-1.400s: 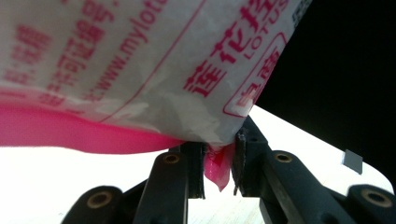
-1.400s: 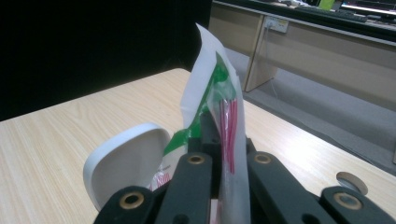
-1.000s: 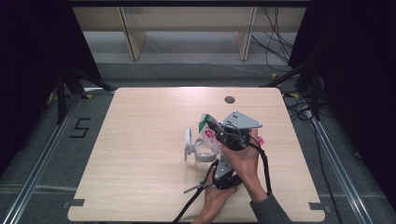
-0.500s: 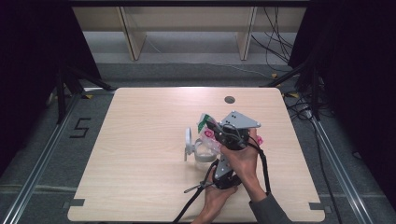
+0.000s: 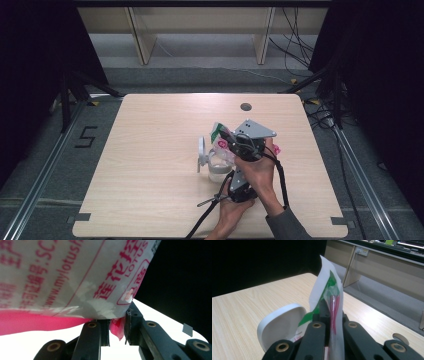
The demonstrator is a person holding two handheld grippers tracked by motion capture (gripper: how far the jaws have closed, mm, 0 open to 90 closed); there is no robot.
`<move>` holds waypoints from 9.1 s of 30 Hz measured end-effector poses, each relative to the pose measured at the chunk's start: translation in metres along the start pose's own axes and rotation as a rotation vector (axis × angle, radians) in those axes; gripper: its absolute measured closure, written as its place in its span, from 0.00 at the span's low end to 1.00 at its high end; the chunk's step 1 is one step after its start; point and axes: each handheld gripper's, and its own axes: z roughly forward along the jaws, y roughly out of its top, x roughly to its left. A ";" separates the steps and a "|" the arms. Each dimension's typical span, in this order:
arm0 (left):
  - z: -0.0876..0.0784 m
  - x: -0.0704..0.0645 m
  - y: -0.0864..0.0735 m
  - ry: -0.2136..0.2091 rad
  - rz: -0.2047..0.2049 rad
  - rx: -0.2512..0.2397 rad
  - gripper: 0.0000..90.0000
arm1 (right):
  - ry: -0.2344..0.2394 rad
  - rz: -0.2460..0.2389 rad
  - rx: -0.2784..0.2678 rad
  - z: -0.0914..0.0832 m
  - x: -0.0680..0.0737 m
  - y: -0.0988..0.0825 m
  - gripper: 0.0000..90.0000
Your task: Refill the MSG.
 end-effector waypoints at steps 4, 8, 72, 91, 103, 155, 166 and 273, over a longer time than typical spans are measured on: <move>0.000 0.000 0.000 -0.001 0.005 -0.001 0.85 | -0.008 0.001 0.003 0.000 0.001 0.001 1.00; 0.004 -0.005 0.000 0.008 -0.074 -0.068 0.85 | -0.010 -0.005 0.005 0.000 0.002 0.000 1.00; 0.005 -0.006 -0.001 0.009 -0.091 -0.080 0.85 | 0.005 0.005 0.001 0.002 0.001 -0.001 1.00; 0.004 -0.006 -0.002 0.014 -0.089 -0.079 0.85 | 0.022 -0.006 0.013 0.002 0.002 0.000 1.00; 0.004 -0.007 0.000 0.017 -0.088 -0.087 0.85 | 0.020 -0.012 0.008 0.004 0.004 0.000 1.00; 0.003 -0.007 -0.001 0.008 -0.101 -0.109 0.85 | 0.006 -0.047 -0.002 0.006 0.007 0.001 1.00; 0.003 -0.007 0.000 0.002 -0.120 -0.116 0.85 | 0.017 -0.038 0.010 0.004 0.007 0.002 1.00; 0.004 -0.008 0.001 -0.001 -0.127 -0.142 0.85 | 0.026 -0.047 0.028 0.008 0.009 0.005 1.00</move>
